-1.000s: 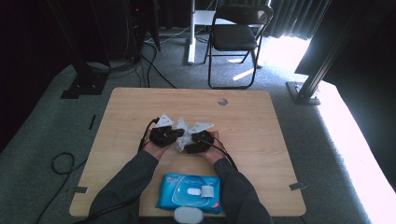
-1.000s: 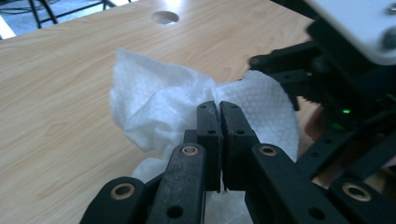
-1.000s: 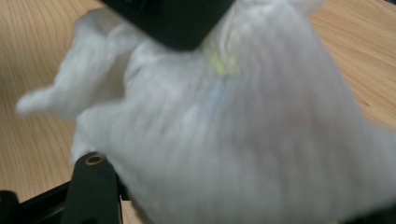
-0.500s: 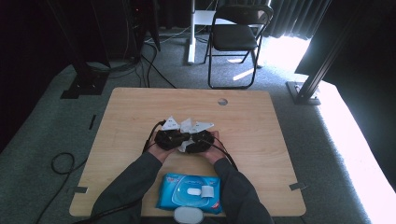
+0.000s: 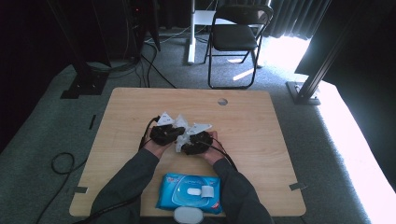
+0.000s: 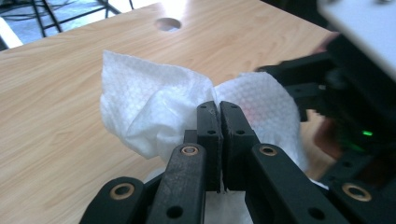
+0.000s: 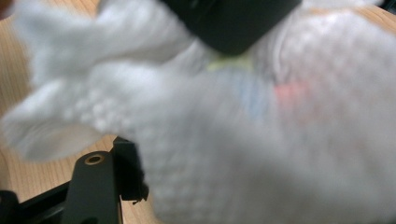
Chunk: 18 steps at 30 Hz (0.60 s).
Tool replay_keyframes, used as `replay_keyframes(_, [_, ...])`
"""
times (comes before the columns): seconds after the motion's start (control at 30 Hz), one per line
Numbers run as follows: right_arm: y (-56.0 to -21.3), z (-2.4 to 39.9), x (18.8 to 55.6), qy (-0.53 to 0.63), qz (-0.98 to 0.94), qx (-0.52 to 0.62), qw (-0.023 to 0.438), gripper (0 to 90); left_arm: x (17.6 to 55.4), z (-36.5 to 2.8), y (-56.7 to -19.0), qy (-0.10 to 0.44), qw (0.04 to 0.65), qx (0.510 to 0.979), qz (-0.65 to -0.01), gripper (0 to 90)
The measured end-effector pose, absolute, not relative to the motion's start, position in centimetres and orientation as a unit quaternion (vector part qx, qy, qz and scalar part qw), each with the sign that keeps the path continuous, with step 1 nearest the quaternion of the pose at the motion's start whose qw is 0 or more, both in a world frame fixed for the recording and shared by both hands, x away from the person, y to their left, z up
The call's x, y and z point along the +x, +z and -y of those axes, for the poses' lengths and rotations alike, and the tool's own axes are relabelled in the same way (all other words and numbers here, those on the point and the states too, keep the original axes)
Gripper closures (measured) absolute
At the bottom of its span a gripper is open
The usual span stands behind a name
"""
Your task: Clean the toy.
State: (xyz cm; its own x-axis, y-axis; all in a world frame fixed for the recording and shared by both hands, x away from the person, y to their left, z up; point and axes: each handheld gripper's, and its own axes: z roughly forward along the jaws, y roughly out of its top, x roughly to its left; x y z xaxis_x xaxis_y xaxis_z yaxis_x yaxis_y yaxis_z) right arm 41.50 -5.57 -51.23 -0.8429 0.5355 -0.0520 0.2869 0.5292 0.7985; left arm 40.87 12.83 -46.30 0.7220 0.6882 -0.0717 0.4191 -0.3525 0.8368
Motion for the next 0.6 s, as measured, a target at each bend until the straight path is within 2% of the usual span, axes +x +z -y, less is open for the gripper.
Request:
replay_keyframes(0.3, [-51.2, 5.7, 41.4, 0.425, -0.862, 0.233, 0.147, 34.0, 41.8, -14.5, -46.4, 0.158, 0.447, 0.798, -0.373, 87.7])
replay_keyframes(0.6, [-51.4, 5.0, 41.2, 0.418, -0.87, 0.221, 0.141, 34.0, 41.9, -14.0, -46.5, 0.159, 0.443, 0.799, -0.374, 87.7])
